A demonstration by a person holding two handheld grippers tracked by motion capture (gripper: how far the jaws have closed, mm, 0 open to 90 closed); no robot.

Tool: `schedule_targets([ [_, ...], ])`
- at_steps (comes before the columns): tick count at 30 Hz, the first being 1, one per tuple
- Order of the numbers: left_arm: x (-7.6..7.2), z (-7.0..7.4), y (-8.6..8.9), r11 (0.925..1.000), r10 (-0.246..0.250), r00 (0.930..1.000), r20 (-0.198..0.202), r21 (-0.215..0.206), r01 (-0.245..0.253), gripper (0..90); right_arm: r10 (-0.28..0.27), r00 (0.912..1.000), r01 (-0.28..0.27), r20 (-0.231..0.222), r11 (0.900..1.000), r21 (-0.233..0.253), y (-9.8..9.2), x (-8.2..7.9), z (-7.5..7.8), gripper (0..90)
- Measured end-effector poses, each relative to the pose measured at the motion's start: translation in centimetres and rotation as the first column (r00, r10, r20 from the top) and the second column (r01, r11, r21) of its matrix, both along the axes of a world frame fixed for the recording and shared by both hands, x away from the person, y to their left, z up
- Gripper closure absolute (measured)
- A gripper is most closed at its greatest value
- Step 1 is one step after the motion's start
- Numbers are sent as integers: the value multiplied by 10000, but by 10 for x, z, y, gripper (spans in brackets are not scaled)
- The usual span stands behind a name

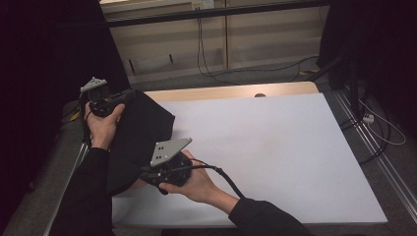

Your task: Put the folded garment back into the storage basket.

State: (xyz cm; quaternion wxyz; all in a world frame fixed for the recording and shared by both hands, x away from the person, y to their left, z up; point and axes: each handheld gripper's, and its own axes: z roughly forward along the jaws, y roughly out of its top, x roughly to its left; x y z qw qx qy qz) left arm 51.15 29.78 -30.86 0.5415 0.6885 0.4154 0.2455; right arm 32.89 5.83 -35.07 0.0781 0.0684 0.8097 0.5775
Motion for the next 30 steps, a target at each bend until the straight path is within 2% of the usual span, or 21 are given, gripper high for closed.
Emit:
schedule_targets([
  [4,1,1,7,9999,110,9999,-34,-48,-110,822,-19,10000,18,19,9999,100,3,3,6,841],
  [8,1,3,15,9994,297,9996,-29,-152,-298,822,-93,9998,94,162,10000,-19,6,6,11,841],
  [20,3,3,32,9984,520,9986,-24,-202,-521,822,23,9999,-25,148,9999,109,16,13,22,841],
  [30,3,5,38,9985,481,9988,69,-270,-479,822,211,9997,-210,115,9997,-79,30,15,19,842],
])
